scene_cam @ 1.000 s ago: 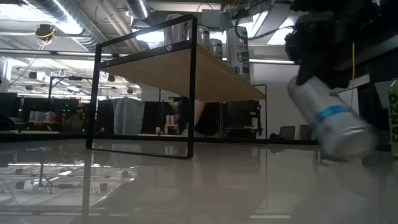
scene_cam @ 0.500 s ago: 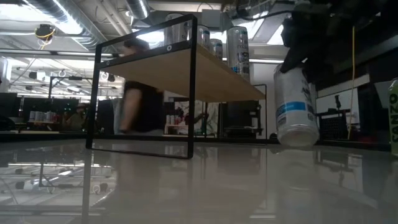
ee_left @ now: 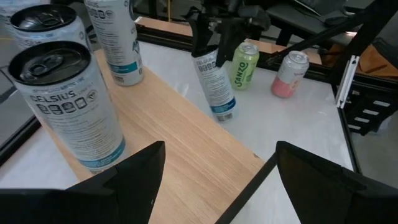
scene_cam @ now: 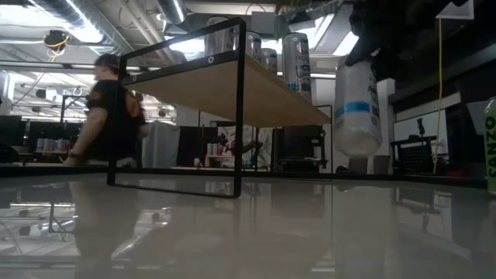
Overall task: Place canned beverage on shelf
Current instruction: Put the white soda can on the shelf
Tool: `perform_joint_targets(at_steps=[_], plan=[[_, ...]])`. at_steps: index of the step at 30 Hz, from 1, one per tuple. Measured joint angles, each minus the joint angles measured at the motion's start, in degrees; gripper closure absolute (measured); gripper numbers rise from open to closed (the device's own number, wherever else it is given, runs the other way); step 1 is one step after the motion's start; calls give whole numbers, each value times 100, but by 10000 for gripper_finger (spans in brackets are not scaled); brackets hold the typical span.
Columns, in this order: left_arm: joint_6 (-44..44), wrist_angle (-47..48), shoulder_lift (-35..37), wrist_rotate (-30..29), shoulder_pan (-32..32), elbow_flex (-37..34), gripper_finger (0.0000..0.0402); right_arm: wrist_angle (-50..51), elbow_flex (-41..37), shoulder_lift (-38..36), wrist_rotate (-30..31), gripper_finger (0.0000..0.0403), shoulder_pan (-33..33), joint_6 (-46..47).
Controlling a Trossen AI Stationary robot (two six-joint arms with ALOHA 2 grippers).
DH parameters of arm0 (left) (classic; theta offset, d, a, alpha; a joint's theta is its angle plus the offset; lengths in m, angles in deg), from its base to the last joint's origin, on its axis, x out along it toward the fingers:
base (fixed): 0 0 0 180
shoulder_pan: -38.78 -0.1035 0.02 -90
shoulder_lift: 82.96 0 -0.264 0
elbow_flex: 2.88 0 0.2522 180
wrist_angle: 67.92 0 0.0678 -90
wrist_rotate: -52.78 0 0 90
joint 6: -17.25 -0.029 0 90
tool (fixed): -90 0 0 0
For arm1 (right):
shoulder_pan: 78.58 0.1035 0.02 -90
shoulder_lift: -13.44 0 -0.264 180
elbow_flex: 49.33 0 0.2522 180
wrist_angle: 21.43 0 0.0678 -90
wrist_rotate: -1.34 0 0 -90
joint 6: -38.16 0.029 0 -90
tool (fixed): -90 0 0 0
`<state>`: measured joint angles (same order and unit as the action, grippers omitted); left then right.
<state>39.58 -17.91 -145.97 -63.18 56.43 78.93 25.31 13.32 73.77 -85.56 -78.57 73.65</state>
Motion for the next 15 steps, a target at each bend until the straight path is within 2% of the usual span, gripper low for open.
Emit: perform_joint_targets(at_steps=[5, 15], plan=[[0, 0, 0, -13, 0, 0, 103, 471, -2, 2, 385, 138, -2, -208], [4, 0, 0, -17, 0, 0, 102, 635, -2, 44, 1996, 138, 0, -1038]])
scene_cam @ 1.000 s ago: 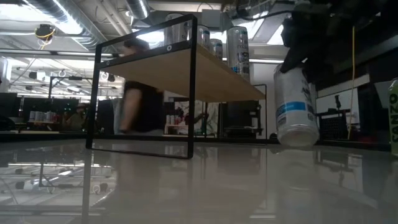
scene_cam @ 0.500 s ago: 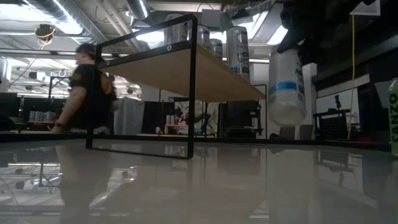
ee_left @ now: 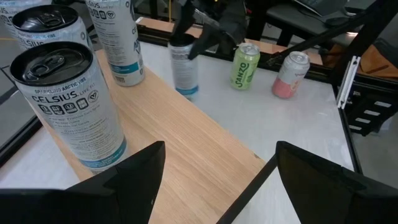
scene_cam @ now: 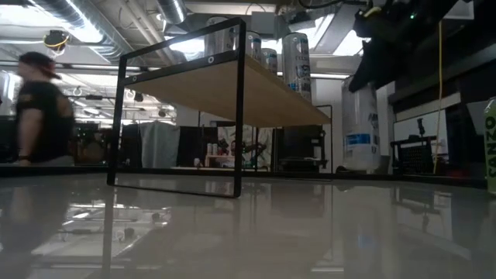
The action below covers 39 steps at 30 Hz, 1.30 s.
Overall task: Place canned beverage on shelf
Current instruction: Put the white soda can on the shelf
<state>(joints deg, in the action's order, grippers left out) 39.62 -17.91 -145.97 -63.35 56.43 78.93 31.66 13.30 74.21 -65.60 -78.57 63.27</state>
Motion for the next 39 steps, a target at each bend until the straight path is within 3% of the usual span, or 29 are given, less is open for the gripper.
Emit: perform_joint_targets(at_steps=[5, 18, 29, 39], plan=[[0, 2, 0, -2, 0, 0, 102, -67, -39, 96, 461, 138, -4, -287], [-2, 7, 0, -31, 0, 0, 102, -29, -140, 357, 440, 137, 0, -284], [-2, 12, 0, -28, 0, 1, 102, 84, -136, 474, -78, 115, -4, -302], [-2, 11, 0, -26, 1, 0, 102, 94, -136, 472, -168, 112, -4, -291]])
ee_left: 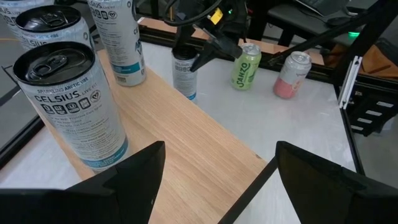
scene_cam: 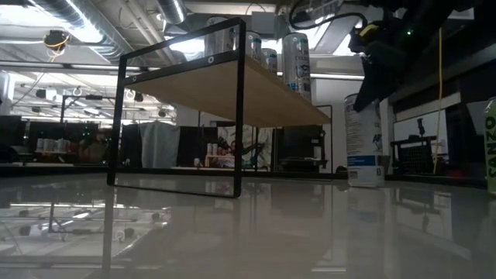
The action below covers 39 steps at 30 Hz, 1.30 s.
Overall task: Place canned beverage on shelf
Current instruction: Put the white soda can on the shelf
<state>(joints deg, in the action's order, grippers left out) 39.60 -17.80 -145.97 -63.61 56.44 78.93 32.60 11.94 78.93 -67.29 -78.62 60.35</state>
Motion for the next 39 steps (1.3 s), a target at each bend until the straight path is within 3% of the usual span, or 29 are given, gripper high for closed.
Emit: perform_joint_targets(at_steps=[14, 26, 36, 39], plan=[[0, 0, 0, 2, 0, 0, 102, 29, -2, 2, -57, 109, 0, -29], [0, 0, 0, 2, 1, 0, 102, 35, 17, 9, -156, 7, 0, -39], [0, -1, 0, 2, 1, 0, 102, 75, 423, 11, -166, 21, 0, -291], [0, 0, 0, 2, 1, 0, 102, 74, 448, 9, -453, 21, -119, -307]])
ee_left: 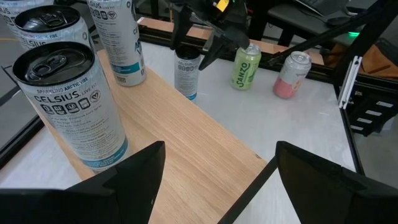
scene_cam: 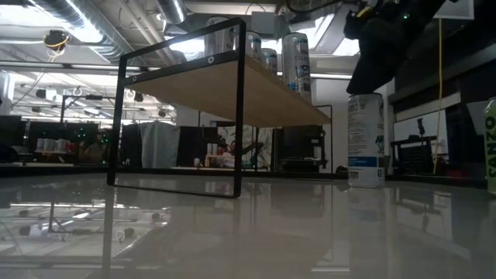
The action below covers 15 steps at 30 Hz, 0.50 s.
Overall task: Place canned beverage on shelf
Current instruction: Put the white soda can on the shelf
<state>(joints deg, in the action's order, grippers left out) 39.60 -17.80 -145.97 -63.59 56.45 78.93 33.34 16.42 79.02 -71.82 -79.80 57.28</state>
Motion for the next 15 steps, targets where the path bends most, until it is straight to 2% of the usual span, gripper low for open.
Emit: perform_joint_targets(at_steps=[4, 10, 15], plan=[[0, -1, 0, 1, -1, 1, 102, -22, 9, -7, -750, 22, -407, 1], [2, -2, 0, 2, 0, 0, 102, 98, 9, -4, -1410, 22, -944, 8], [4, -2, 0, 2, 0, 0, 102, 356, 6, -4, -1598, 22, -1059, -123]])
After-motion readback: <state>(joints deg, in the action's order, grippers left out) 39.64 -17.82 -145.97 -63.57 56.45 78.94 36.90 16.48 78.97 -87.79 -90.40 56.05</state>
